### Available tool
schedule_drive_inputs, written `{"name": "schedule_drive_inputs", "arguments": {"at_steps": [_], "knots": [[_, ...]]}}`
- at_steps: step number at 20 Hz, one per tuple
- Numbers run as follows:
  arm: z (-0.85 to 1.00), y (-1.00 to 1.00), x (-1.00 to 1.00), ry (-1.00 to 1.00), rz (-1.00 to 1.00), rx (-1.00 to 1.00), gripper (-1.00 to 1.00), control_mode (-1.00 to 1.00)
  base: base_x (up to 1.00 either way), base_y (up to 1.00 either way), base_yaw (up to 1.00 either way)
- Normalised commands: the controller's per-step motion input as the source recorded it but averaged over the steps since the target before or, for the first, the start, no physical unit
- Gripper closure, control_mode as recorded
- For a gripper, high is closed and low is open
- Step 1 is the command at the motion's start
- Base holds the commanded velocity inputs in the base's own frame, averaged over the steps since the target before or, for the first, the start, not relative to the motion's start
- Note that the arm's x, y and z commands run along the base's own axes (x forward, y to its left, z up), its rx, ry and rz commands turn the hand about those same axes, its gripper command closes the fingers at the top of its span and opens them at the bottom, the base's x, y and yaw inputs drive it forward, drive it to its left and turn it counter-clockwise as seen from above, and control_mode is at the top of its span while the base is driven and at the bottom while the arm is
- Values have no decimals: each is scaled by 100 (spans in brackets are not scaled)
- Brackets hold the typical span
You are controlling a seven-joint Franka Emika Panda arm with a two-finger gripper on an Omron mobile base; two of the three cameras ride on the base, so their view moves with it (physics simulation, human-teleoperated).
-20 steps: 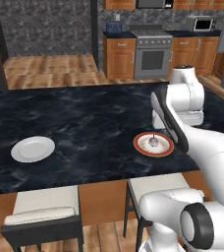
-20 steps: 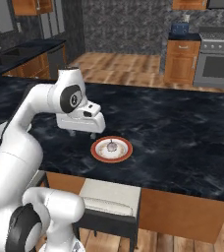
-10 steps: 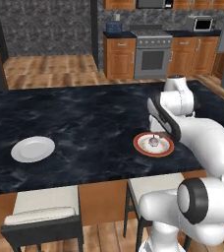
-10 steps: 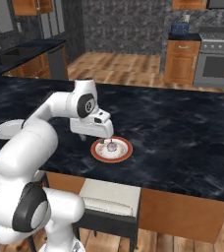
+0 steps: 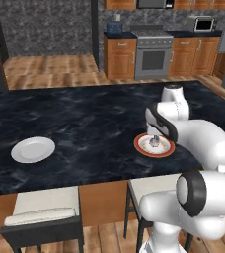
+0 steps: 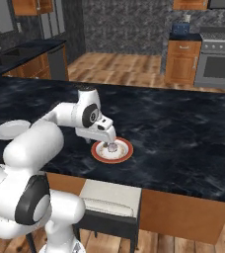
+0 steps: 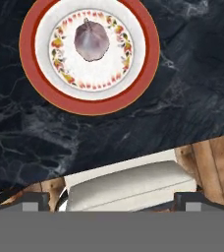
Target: Transport the chicken drumstick and garlic to the fridge. Place the chicken drumstick on the rack containing meat and place the garlic on the rack containing the vegetable, ensuring meats and vegetables are on different racks.
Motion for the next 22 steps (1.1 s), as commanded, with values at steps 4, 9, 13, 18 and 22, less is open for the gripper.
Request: {"name": "schedule_drive_inputs", "arguments": {"at_steps": [4, 9, 13, 18, 22], "knots": [[-27, -16, 63, 0, 0, 0, -100, -100, 0, 0, 0], [-35, -21, 50, 2, 0, 0, -100, -100, 0, 0, 0], [-36, -9, 46, 0, 0, 0, -100, -100, 0, 0, 0], [-38, 0, 35, 0, 0, 0, -100, -100, 0, 0, 0], [-38, 0, 36, 1, 0, 0, -100, -100, 0, 0, 0]]}}
